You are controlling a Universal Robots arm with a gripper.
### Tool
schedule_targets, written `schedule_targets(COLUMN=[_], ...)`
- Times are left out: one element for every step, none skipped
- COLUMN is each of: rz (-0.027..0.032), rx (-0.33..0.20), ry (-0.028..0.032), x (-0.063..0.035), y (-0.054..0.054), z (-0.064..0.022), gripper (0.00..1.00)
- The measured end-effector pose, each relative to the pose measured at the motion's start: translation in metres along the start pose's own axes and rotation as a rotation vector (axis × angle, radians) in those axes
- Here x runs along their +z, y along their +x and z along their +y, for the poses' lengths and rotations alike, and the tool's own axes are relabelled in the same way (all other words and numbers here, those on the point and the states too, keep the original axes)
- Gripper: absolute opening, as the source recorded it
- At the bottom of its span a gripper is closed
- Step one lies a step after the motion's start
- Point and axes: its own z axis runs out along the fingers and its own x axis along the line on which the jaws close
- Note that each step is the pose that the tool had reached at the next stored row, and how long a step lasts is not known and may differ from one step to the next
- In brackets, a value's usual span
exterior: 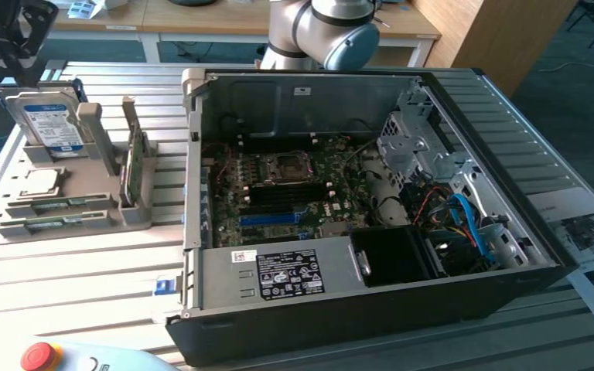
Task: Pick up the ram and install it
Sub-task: 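Reach for the ram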
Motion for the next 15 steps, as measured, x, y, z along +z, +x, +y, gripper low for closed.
schedule_targets(rz=[0.0,0.0,-0.0001,-0.0001,0.0,0.0,0.0,0.0,0.0,0.0,0.0,-0.0001,0.0,-0.0001,0.0], rx=[0.0,0.0,0.0,0.0,0.0,0.0,0.0,0.0,0.0,0.0,0.0,0.0,0.0,0.0,0.0], ry=[0.0,0.0,0.0,-0.0001,0.0,0.0,0.0,0.0,0.0,0.0,0.0,0.0,0.0,0.0,0.0], x=[-0.0001,-0.0001,-0.0001,-0.0002,-0.0003,-0.0003,-0.0003,-0.0004,-0.0004,-0.0005,-0.0005,-0.0005,-0.0005,-0.0005,-0.0005], y=[0.0,0.0,0.0,0.0,0.0,0.0,0.0,0.0,0.0,0.0,0.0,0.0,0.0,0.0,0.0], z=[-0.001,-0.002,-0.003,-0.004,-0.0051,-0.0061,-0.0071,-0.0082,-0.0091,-0.01,-0.0109,-0.0111,-0.0111,-0.0111,-0.0111], gripper=[0.1,0.1,0.1,0.1,0.1,0.1,0.1,0.1,0.1,0.1,0.1,0.1,0.1,0.1,0.1])
